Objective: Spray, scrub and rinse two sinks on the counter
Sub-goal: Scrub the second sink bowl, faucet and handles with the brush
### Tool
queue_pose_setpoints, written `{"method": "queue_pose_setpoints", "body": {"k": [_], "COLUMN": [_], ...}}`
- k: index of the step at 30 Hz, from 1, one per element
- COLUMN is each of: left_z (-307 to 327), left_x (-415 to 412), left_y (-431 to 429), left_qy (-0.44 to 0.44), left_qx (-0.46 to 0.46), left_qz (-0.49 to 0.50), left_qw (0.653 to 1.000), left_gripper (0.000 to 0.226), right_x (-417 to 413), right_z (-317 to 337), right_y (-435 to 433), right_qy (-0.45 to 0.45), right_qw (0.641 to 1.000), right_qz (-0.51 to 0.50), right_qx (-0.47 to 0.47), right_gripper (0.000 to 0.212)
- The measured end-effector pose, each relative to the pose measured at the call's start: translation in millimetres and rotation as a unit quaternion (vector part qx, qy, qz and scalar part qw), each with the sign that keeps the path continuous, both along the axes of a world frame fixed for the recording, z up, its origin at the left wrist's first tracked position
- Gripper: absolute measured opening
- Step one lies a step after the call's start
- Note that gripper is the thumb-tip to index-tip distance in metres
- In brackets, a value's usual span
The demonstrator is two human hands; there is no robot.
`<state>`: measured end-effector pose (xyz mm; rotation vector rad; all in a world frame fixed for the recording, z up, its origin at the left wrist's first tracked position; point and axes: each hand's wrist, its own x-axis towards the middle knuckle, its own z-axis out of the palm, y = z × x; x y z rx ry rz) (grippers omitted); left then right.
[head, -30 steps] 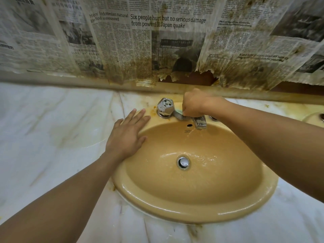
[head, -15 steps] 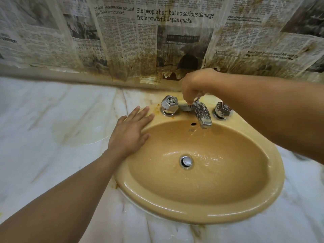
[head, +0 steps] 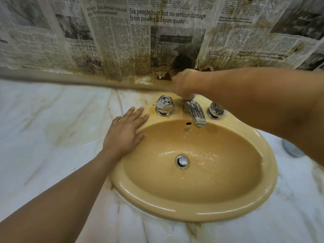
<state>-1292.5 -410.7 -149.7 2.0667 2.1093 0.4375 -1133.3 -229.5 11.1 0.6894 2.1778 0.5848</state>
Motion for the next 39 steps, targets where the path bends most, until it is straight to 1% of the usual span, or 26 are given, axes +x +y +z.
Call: {"method": "queue_pose_setpoints", "body": {"k": [1, 3, 4, 5, 6, 8, 11, 13, 15, 17, 20, 25, 28, 31, 34, 36, 39], "left_z": [-0.1, -0.9, -0.5, -0.2, 0.4, 1.2, 1.2, 0.3, -0.4, -0.6, -0.8, -0.7, -1.4, -1.6, -2.2, -2.0, -1.6], "left_x": [-0.4, -0.5, -0.7, -0.8, -0.9, -0.4, 0.3, -0.2, -0.3, 0.1, 0.0, 0.5, 0.4, 0.0, -0.6, -1.0, -0.8], "left_y": [0.3, 1.0, 1.8, 2.7, 3.3, 3.6, 3.7, 4.0, 4.0, 4.3, 3.9, 4.3, 4.7, 4.8, 5.0, 5.2, 5.4], "left_qy": [-0.001, -0.004, -0.003, -0.003, -0.004, -0.007, -0.015, -0.014, -0.013, -0.013, -0.013, -0.015, -0.018, -0.022, -0.022, -0.021, -0.021], "left_qx": [0.000, 0.004, 0.005, 0.004, 0.003, 0.005, 0.006, 0.007, 0.007, 0.009, 0.013, 0.014, 0.017, 0.025, 0.027, 0.028, 0.025], "left_qz": [0.000, -0.001, -0.002, -0.003, -0.003, -0.001, 0.000, 0.001, 0.003, 0.004, 0.006, 0.007, 0.007, 0.004, 0.002, 0.001, -0.001], "left_qw": [1.000, 1.000, 1.000, 1.000, 1.000, 1.000, 1.000, 1.000, 1.000, 1.000, 1.000, 1.000, 1.000, 0.999, 0.999, 0.999, 0.999], "left_gripper": [0.070, 0.070, 0.070, 0.070, 0.070, 0.069, 0.068, 0.068, 0.067, 0.067, 0.066, 0.066, 0.066, 0.065, 0.065, 0.065, 0.064], "right_x": [4.8, 10.9, 11.5, 12.3, 12.5, 11.6, 13.7, 17.4, 20.5, 22.6, 21.6, 24.4, 17.5, 12.9, 26.4, 39.0, 54.7], "right_z": [2.5, 11.0, 13.0, 14.9, 13.9, 8.4, 2.1, 5.8, 10.4, 9.1, -0.7, 13.6, 9.1, 3.2, 8.8, 5.3, -9.1], "right_y": [5.5, 16.4, 22.8, 25.8, 26.7, 23.6, 21.5, 23.0, 25.6, 26.1, 26.2, 36.3, 37.6, 37.7, 50.9, 66.6, 83.4], "right_qy": [0.006, 0.030, 0.059, 0.070, 0.093, 0.121, 0.146, 0.144, 0.137, 0.144, 0.163, 0.112, 0.110, 0.128, 0.115, 0.136, 0.193], "right_qw": [1.000, 0.999, 0.996, 0.995, 0.992, 0.989, 0.984, 0.981, 0.979, 0.978, 0.980, 0.983, 0.987, 0.986, 0.984, 0.972, 0.947], "right_qz": [-0.008, -0.036, -0.050, -0.048, -0.055, -0.062, -0.066, -0.076, -0.081, -0.077, -0.060, -0.080, -0.056, -0.052, -0.089, -0.126, -0.170], "right_qx": [-0.012, -0.024, -0.036, -0.048, -0.060, -0.065, -0.077, -0.104, -0.131, -0.126, -0.098, -0.118, -0.100, -0.097, -0.106, -0.143, -0.193], "right_gripper": [0.030, 0.014, 0.024, 0.034, 0.039, 0.036, 0.023, 0.015, 0.015, 0.015, 0.021, 0.020, 0.033, 0.037, 0.025, 0.013, 0.020]}}
